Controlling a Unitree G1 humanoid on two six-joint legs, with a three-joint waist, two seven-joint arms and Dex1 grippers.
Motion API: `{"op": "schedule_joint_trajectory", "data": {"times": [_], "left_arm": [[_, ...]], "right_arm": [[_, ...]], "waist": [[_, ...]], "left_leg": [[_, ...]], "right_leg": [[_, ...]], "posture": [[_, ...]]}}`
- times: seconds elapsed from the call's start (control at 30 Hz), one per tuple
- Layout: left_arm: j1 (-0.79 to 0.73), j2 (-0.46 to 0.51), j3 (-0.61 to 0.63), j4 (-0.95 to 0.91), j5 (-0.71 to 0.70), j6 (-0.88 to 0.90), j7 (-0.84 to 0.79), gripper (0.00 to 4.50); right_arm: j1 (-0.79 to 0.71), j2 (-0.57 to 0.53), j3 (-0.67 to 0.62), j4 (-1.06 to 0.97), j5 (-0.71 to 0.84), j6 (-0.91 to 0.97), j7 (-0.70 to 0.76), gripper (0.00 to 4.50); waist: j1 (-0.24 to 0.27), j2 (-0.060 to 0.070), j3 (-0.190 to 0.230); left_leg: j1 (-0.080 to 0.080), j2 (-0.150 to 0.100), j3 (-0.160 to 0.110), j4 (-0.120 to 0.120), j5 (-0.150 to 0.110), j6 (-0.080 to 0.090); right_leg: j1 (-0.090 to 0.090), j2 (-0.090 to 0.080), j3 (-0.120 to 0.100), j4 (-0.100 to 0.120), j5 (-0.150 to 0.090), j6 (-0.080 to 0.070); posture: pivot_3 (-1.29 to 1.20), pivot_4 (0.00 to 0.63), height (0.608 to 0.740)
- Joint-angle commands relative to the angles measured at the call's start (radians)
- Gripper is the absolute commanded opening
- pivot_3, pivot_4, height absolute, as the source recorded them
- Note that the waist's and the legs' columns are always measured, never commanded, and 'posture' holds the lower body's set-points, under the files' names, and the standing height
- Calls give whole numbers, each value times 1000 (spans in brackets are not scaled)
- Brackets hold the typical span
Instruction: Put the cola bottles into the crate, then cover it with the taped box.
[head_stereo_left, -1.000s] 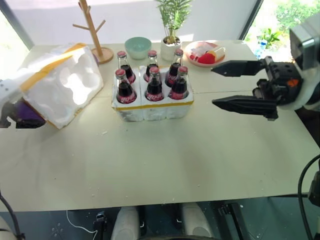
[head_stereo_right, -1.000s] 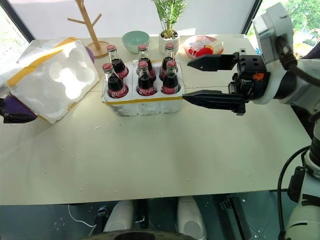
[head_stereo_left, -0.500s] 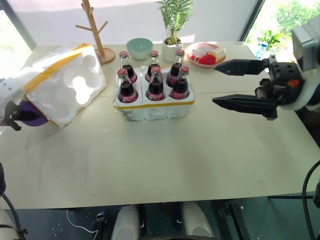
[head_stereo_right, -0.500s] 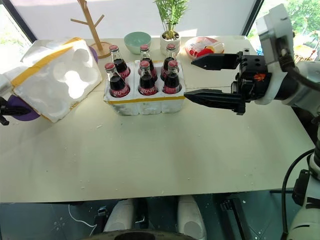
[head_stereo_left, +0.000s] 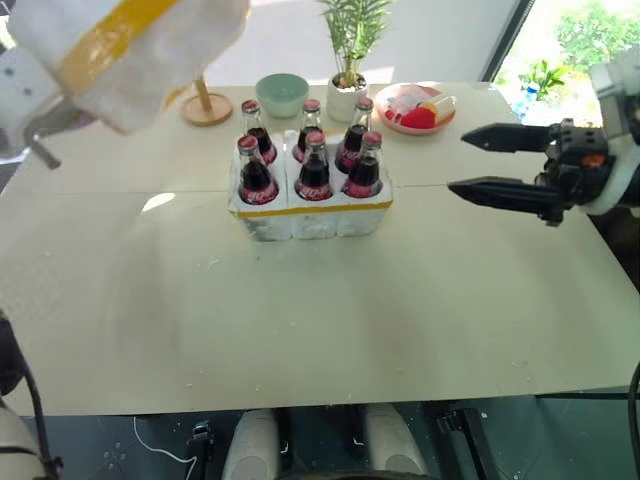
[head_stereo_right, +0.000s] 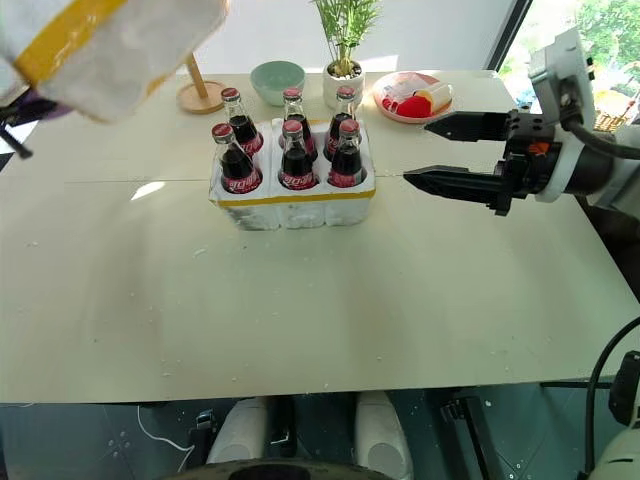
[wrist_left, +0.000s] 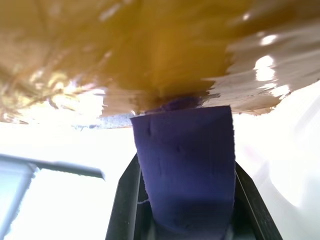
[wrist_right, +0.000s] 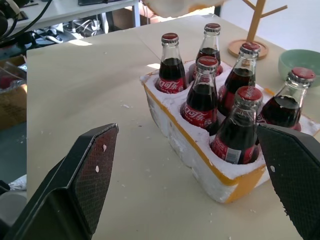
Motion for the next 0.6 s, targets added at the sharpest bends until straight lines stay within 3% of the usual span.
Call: {"op": "schedule_joint_trajectory", "data": {"times": [0.03, 0.33, 0.6], "left_arm": [[6, -14, -17, -128, 76, -118, 108, 362], [10, -96, -173, -150, 387, -294, 381, 362], [-36, -113, -246, -96, 535, -390, 529, 362]], "right_arm": [[11, -10, -54, -19, 12, -4, -16, 4500], [41, 6, -99, -57, 66, 24, -84, 4500], [49, 21, -103, -69, 84, 25, -123, 4500]], "waist": [[0, 0, 0], [-2, 0, 0], [0, 0, 0]], "left_leg": [[0, 0, 0, 0, 0, -1], [2, 0, 0, 0, 2, -3], [1, 0, 0, 0, 0, -1]], "right_leg": [[0, 0, 0, 0, 0, 0], [1, 1, 1, 0, 0, 0], [1, 1, 1, 0, 0, 0]], "posture": [[0, 150, 740], [0, 150, 740], [0, 150, 740]]}}
